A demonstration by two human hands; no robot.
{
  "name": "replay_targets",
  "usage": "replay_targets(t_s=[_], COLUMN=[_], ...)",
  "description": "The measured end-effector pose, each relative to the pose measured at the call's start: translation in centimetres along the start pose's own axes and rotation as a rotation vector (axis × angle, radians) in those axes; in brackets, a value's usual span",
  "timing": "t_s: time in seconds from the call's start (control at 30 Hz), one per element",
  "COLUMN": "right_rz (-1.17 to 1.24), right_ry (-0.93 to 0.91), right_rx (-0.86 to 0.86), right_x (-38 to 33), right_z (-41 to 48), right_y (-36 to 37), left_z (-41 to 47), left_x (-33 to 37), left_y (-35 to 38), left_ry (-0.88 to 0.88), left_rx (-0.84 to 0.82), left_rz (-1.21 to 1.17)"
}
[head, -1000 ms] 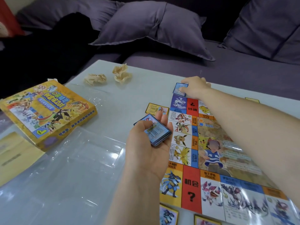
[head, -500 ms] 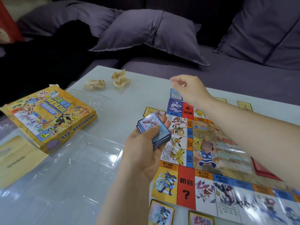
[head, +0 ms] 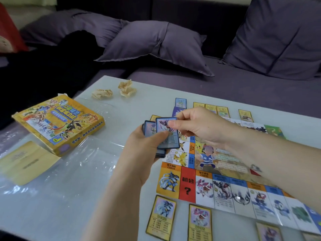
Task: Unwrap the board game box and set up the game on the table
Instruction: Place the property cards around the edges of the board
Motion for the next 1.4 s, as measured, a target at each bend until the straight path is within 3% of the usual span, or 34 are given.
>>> replay_targets(t_s=[0.2,0.4,0.47,0.67,0.87,1.1,1.4], right_rz=[0.219,0.233,0.212,0.208,0.115,0.245,0.235], right_ry=[0.097,0.221,0.242,0.248,0.253,0.312,0.315], right_rx=[-0.005,-0.027,-0.016,0.052,0.228,0.410,0.621], right_x=[0.2,2.6,3.1,4.0,6.3,9.9,12.7], right_z=[-3.3,-7.1,-8.0,-11.0,-14.8,-20.6,-24.9], right_y=[2.7,5.3,5.4,4.2,0.4,-3.6,-6.3], left_z=[-1.1,-2.5,-3.0,-3.8,-5.2,-7.5,-8.2], left_x=[2.0,1.6,1.5,1.8,0.9,-0.7,-1.7], left_y=[-2.1,-3.4,-3.5,-2.6,0.6,4.5,7.1], left_ry=[0.103,0.065,0.050,0.015,0.021,0.076,0.171], left_rx=[0.044,-0.109,-0.139,-0.154,-0.172,-0.222,-0.190], left_rz=[0.136,0.749,0.850,0.778,0.713,0.816,0.953])
Point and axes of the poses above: each hand's wrist, its own z-axis towards the middle knuckle, its own y-axis out of the palm, x = y × z, the point moved 2 cm from there along z, towards the middle knuckle, and after that the axes turned 2 degrees about -z, right-handed, at the moved point
